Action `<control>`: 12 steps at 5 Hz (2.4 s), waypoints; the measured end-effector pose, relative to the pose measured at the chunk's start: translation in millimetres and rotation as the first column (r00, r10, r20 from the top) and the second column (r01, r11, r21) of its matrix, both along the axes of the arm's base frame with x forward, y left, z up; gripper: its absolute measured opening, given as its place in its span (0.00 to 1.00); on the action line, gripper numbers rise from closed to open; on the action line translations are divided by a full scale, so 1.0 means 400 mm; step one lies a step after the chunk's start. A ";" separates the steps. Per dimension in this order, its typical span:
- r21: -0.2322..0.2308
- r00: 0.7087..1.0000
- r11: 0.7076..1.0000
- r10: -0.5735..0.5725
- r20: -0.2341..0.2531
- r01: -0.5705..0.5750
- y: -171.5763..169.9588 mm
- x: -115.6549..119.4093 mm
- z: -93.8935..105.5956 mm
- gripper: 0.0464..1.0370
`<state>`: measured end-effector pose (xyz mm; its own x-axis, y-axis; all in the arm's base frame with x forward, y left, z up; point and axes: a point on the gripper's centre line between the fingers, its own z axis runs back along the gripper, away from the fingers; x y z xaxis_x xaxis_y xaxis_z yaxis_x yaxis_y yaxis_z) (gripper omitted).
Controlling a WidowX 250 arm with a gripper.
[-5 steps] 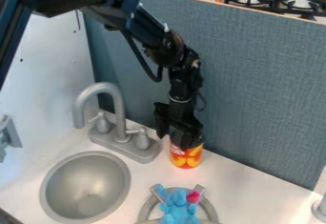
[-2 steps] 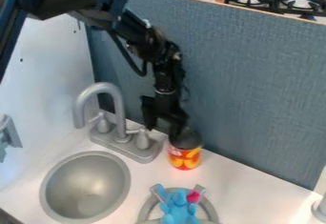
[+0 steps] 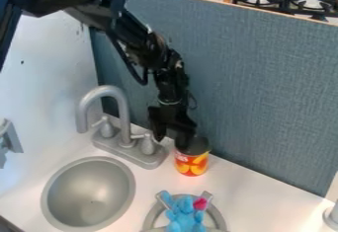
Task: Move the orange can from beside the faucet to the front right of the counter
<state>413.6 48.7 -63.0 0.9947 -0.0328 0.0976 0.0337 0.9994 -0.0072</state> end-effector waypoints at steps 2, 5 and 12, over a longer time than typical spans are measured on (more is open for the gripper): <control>-0.143 0.997 0.987 -0.078 -0.007 0.077 -0.137 0.000 -0.013 0.96; -0.359 0.946 0.896 -0.312 -0.091 0.261 -0.470 -0.084 -0.031 0.96; -0.001 0.927 0.946 -0.316 -0.204 0.323 -0.531 -0.310 0.154 0.96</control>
<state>289.7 -163.6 -1.5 0.9298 -0.3521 -0.1069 0.3526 0.9356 -0.0149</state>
